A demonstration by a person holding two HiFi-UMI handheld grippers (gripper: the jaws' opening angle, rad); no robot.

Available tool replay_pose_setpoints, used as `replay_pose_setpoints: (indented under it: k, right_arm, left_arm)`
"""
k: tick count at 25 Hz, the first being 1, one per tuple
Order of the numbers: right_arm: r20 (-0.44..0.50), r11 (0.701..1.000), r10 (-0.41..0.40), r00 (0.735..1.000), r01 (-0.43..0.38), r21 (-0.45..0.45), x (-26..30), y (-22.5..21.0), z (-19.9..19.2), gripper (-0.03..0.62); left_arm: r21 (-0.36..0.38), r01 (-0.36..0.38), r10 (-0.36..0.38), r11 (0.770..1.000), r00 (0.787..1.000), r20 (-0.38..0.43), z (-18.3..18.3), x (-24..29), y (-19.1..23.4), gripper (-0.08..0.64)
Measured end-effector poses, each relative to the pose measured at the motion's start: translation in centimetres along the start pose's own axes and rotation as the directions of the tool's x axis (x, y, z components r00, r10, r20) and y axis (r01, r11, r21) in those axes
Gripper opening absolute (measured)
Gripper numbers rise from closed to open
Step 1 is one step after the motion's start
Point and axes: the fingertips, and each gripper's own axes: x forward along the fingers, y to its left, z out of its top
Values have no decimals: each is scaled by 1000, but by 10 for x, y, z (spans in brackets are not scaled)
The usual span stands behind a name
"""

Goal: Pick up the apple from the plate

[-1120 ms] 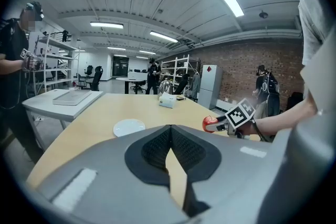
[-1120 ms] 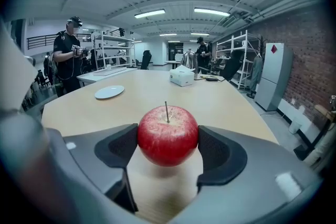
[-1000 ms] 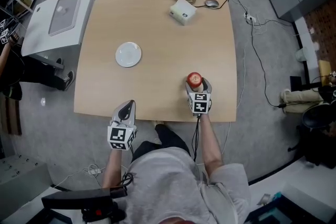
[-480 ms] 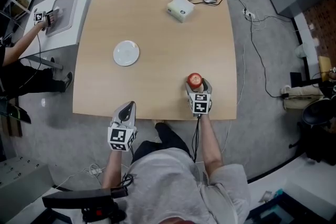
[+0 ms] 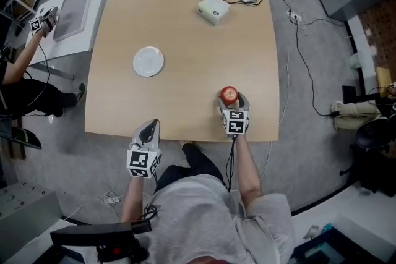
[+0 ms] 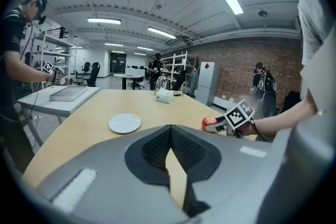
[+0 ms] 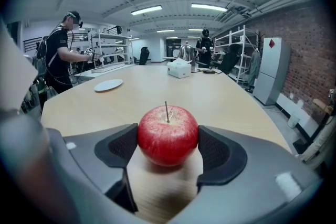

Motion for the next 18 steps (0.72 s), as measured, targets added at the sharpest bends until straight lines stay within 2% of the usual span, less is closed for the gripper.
replay_pose_setpoints:
  k: [14,18]
  right_arm:
    - [17,1000,-1,1000,1,7,-1,0,-2,367]
    - [2,1000,20,1000,-20,11,1,4,-5,386]
  left_arm:
    - [-8,-12,12,1000,1000,-4,-3,-1,0,20]
    - [-10,-16,16,1000,1000,-6,-5,-3,1,20]
